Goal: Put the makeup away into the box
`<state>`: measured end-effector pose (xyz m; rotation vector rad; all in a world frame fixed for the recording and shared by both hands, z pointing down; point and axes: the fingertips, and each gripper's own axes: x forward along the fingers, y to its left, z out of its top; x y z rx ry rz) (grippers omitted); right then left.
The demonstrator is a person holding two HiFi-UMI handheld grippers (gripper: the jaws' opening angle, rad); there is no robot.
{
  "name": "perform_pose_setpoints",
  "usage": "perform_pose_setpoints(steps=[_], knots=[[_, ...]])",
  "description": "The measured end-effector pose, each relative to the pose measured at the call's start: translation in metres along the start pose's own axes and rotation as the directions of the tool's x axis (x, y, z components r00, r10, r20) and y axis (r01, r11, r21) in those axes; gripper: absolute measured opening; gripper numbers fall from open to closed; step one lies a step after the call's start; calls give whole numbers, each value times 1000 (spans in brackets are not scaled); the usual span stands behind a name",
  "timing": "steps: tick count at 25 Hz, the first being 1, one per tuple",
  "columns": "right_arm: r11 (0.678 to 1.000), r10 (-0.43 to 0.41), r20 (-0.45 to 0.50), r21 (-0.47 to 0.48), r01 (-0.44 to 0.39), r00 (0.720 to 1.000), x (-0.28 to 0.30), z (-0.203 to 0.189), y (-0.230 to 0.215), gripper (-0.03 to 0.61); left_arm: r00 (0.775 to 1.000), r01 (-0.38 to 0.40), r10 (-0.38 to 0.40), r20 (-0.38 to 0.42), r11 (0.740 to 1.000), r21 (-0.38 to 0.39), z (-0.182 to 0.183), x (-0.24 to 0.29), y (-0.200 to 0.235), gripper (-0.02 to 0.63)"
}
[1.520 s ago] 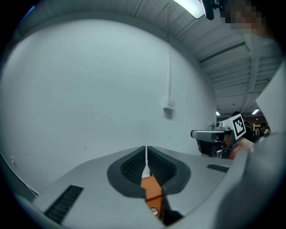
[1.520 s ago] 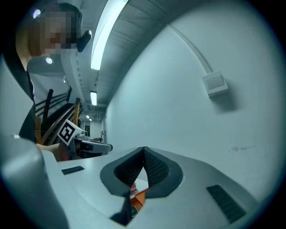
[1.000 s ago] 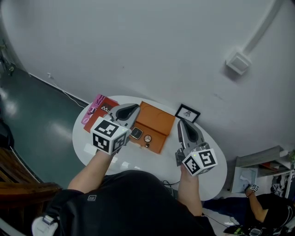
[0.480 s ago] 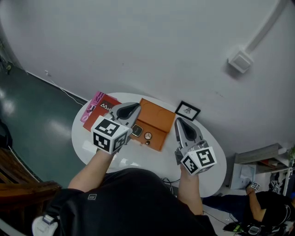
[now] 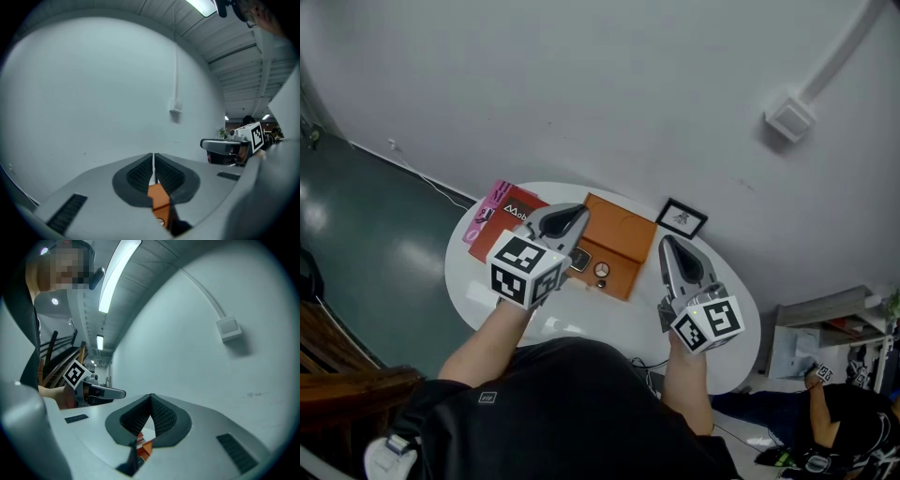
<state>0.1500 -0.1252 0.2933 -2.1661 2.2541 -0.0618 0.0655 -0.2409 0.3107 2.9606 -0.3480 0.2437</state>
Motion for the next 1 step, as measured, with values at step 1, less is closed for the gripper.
perform_pose_setpoints(steps=[1], knots=[[1000, -1, -1, 0, 1, 1000, 0, 0, 1, 34, 1000, 2, -2, 0, 1000, 1, 0, 0, -1, 23]])
